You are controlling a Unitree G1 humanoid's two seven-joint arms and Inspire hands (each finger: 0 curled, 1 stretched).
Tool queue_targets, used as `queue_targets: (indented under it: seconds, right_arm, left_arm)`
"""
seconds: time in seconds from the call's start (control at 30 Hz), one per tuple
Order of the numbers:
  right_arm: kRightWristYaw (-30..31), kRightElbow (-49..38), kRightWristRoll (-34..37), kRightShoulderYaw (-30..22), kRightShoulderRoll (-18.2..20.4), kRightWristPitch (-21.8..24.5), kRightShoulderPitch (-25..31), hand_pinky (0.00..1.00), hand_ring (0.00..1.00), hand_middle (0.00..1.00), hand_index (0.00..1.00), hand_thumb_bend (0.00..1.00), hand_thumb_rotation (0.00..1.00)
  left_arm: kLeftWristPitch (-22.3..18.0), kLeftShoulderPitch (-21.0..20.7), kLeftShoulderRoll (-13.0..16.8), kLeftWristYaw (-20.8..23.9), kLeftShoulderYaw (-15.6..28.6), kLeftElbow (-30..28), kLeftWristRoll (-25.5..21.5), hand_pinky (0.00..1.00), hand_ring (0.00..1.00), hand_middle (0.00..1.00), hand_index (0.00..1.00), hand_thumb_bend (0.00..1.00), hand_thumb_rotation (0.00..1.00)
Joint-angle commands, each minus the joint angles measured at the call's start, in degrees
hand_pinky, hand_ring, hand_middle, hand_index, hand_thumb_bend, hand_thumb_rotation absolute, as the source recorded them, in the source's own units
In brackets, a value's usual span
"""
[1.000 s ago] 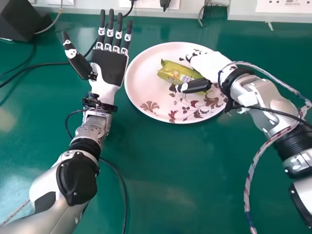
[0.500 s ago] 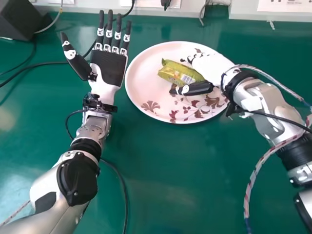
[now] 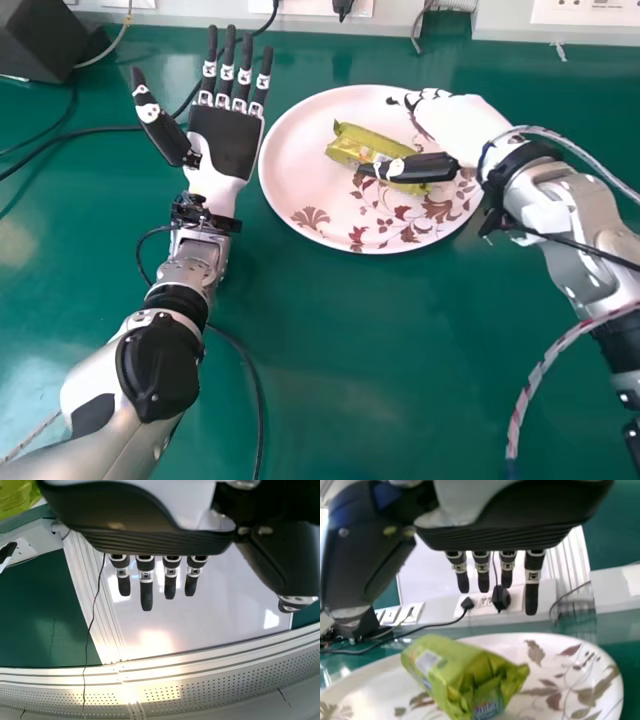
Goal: Pick up biscuit and place it in the plate
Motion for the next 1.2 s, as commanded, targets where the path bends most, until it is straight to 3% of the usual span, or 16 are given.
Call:
queue_targets:
  seconds: [0.0, 0.7, 0.9, 0.97, 1.17]
  right_arm:
    - [0.6, -3.2, 1.0, -1.7, -0.8, 0.8, 2.0, 0.71, 0.93, 1.00, 1.00, 1.00, 0.57]
    - [0.7, -22.1, 7.0, -10.4, 2.3, 5.7, 11.6, 0.72, 0.89, 1.00, 1.00, 1.00, 0.54]
    - [0.4, -25.6, 10.6, -12.6, 4.4, 6.3, 13.3, 0.71, 0.87, 1.00, 1.00, 1.00, 0.52]
    - [-0.4, -26.4, 12.4, -13.4, 5.6, 6.0, 13.9, 0.71, 0.87, 1.00, 1.00, 1.00, 0.50]
    - [-2.0, -29.1, 17.2, -15.3, 8.7, 6.3, 15.3, 0.71, 0.86, 1.00, 1.00, 1.00, 0.49]
  left_arm:
    - [-0.3, 0.9, -0.6, 0.8, -0.6, 0.5, 0.8, 0.95, 0.89, 0.99, 1.00, 0.85, 0.43]
    - [-0.6, 0.7, -1.8, 2.7, -0.9, 0.9, 2.8, 0.91, 0.93, 1.00, 1.00, 0.87, 0.48]
    - [-0.3, 0.8, -1.8, 3.0, -0.8, 1.1, 3.2, 0.92, 0.94, 1.00, 1.00, 0.87, 0.55]
    - [0.0, 0.8, -1.8, 3.0, -0.5, 1.1, 3.2, 0.90, 0.94, 1.00, 1.00, 0.88, 0.56]
    - [-0.5, 1.1, -1.8, 3.6, -0.6, 1.0, 3.6, 0.67, 0.87, 0.98, 1.00, 0.88, 0.53]
